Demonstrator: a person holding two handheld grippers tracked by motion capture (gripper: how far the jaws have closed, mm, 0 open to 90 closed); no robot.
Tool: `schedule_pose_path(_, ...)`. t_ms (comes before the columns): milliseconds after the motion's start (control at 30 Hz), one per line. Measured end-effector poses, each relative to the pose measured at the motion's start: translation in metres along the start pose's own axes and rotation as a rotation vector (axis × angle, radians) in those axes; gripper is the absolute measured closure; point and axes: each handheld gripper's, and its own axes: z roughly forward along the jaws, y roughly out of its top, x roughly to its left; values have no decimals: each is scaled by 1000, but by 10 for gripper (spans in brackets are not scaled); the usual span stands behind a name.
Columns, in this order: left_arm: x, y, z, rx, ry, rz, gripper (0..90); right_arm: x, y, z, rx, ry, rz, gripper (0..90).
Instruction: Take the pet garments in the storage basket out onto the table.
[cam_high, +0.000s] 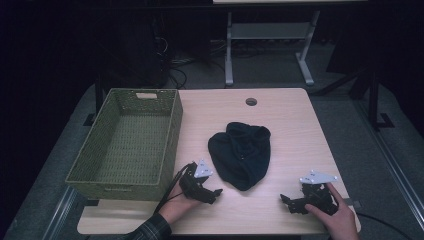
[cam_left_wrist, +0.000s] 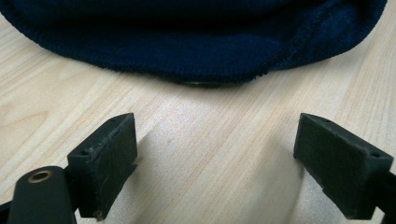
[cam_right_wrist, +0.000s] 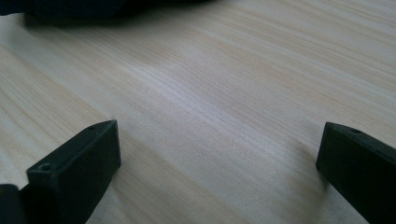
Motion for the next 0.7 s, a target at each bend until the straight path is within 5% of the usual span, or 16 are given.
schedule_pose_path(700, 0, -3, -1, -14, 0, -4, 128, 0, 0, 0, 0, 0, 0, 0)
